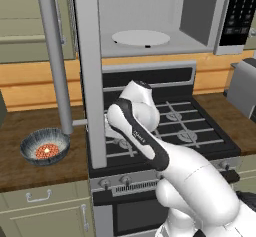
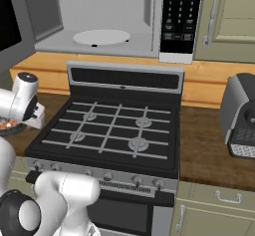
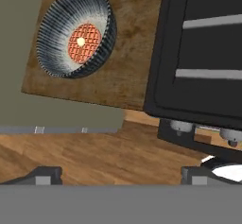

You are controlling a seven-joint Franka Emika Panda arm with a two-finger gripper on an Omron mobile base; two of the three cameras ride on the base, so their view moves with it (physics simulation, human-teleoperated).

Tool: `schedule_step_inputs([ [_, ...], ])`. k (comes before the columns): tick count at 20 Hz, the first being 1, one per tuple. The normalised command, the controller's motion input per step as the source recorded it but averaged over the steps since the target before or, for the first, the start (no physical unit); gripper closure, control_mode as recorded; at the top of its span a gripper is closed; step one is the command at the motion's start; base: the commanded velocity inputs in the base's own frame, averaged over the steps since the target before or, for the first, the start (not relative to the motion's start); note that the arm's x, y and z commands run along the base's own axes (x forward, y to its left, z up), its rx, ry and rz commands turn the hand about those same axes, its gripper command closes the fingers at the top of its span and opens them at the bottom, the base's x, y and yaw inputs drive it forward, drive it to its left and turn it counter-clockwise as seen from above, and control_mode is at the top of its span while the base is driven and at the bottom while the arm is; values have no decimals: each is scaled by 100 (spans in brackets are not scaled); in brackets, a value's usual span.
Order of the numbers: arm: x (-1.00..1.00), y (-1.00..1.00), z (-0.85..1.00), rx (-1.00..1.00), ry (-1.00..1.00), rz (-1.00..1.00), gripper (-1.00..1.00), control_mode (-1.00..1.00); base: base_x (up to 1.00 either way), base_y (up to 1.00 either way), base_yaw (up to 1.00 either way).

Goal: Open the microwave, place the bowl with waffle inside the microwave, then close the microwave door and turn it on.

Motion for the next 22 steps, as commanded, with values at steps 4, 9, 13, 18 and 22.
schedule_step_inputs([
  [4,59,42,-32,-1,0,-8,-100,-100,0,0,0],
  [9,44,29,-45,-5,0,0,-100,-100,0,0,0],
  [13,32,27,-35,-3,0,0,-100,-100,0,0,0],
  [18,25,44,-1,0,3,0,-100,-100,0,0,0],
  [22,31,43,-17,-3,1,0,-100,-100,0,0,0],
])
